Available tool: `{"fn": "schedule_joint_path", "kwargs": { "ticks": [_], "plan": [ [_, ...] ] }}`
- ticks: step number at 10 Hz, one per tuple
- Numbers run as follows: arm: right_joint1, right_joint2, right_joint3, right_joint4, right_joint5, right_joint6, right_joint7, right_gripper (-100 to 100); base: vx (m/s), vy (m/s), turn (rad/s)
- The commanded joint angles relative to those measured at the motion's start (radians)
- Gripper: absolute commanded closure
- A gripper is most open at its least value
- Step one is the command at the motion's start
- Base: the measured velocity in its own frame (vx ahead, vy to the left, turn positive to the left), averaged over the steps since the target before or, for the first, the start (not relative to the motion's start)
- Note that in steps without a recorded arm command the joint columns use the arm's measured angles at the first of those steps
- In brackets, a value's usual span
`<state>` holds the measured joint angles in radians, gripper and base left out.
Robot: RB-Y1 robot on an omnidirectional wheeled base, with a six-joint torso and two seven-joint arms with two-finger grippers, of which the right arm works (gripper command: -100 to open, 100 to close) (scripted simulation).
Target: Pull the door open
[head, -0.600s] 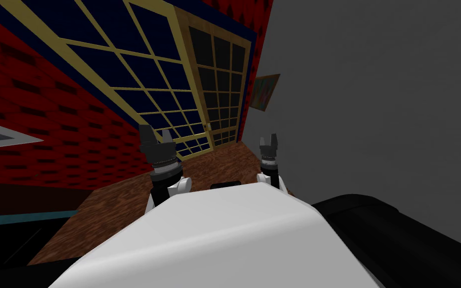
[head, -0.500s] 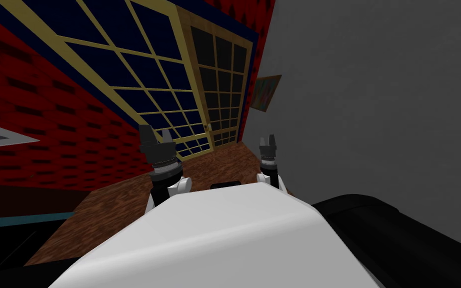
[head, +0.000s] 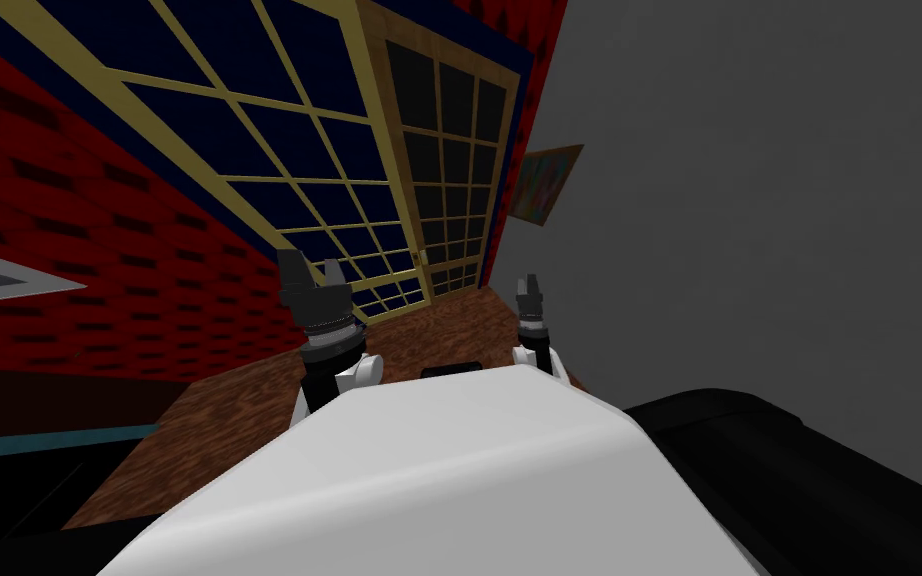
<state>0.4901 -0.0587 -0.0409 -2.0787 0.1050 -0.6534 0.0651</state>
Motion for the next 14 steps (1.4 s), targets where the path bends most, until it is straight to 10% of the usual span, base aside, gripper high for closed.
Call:
{"fn": "schedule_joint_path", "kwargs": {
  "ticks": [1,14],
  "plan": [
    [-0.009,-0.006,-0.01,0.033,0.009,-0.007,0.029,-100,0.137,0.084,0.047],
    [-0.099,-0.028,-0.072,0.314,0.096,-0.062,0.262,-100,0.103,0.058,0.045]
  ]
}}
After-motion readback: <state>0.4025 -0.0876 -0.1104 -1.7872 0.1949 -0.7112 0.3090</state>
